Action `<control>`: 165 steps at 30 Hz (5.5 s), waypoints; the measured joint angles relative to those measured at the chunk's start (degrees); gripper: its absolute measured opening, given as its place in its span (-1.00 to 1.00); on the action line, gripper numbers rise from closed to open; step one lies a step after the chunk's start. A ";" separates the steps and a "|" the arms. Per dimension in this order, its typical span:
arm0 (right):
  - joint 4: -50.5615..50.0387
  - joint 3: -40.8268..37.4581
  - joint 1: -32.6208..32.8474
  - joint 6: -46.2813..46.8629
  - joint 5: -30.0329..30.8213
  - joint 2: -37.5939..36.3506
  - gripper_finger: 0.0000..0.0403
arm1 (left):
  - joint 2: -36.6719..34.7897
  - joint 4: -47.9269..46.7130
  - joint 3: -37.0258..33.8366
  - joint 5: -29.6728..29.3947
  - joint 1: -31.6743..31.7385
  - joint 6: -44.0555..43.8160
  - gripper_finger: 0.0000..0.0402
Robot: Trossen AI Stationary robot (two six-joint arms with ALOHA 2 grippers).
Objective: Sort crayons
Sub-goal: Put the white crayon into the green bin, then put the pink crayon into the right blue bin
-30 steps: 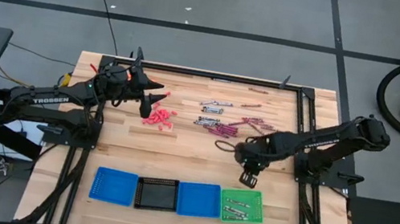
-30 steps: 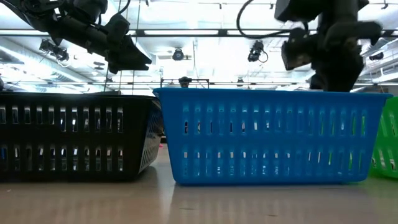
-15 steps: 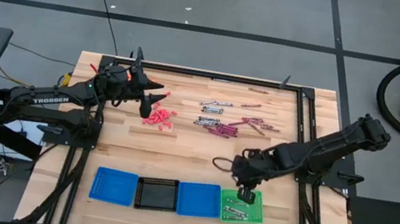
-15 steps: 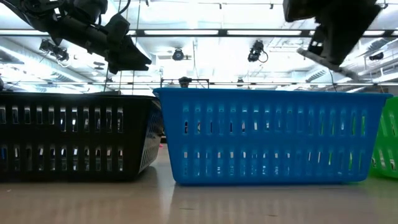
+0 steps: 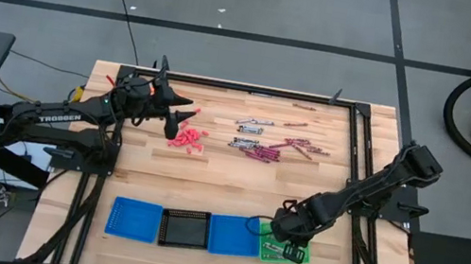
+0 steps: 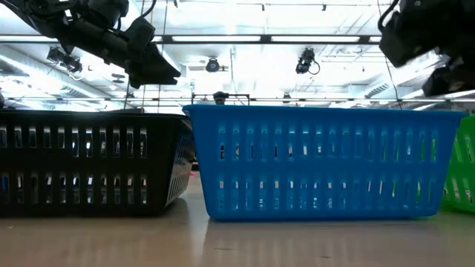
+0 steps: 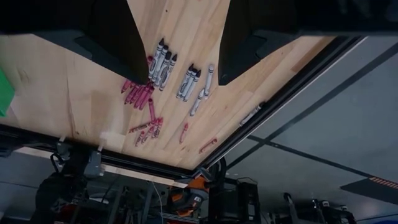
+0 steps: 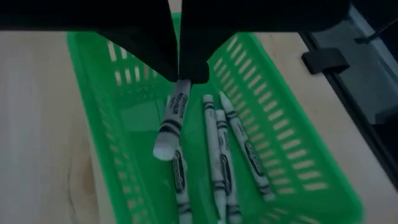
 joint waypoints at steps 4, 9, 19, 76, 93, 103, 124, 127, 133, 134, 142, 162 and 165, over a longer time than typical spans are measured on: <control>-0.75 0.00 0.16 0.59 -0.70 0.43 -0.70 | 0.01 -0.01 0.00 0.01 0.00 0.01 0.02; -2.20 0.27 -0.07 0.14 -1.08 -0.97 -0.55 | 0.00 -0.01 0.00 0.00 0.00 0.00 0.02; -14.35 3.59 -6.83 -4.54 15.42 -4.22 -0.58 | 0.00 -0.01 0.00 0.00 0.00 0.00 0.02; 10.36 -12.39 -56.37 -39.36 20.56 1.99 -0.79 | 0.00 -0.08 0.00 0.01 0.02 0.02 0.02; 4.58 -6.24 -54.11 -37.36 13.55 -2.24 -0.96 | 0.00 -0.54 0.00 0.02 0.01 0.02 0.02; 17.54 -4.04 -39.63 -30.59 1.19 -6.67 -0.96 | 0.00 -0.44 0.00 0.02 0.01 0.02 0.02; 33.71 6.18 -12.48 -23.28 8.17 8.14 -0.96 | 0.00 -0.27 0.00 0.00 0.07 0.02 0.02; 28.09 11.97 -11.47 -24.03 8.72 12.87 -0.96 | 0.00 -0.09 0.00 -0.20 0.09 0.02 0.02; 19.70 20.23 -10.82 -27.60 7.45 20.10 -0.90 | 0.00 0.33 0.00 -0.43 0.09 0.02 0.02; 19.58 21.13 -10.79 -27.81 7.07 20.56 -0.87 | 0.00 0.39 0.00 -0.42 0.09 0.02 0.02; 16.85 22.08 -12.39 -27.70 3.37 19.16 -0.61 | 0.00 0.47 0.00 -0.44 0.09 0.02 0.02; -3.58 18.29 -23.92 -37.67 22.35 9.61 -0.61 | 0.00 0.43 0.00 -0.44 0.09 0.04 0.02; -5.42 14.65 -26.80 -39.30 22.51 9.61 -0.61 | 0.00 0.43 0.00 -0.43 0.09 0.16 0.02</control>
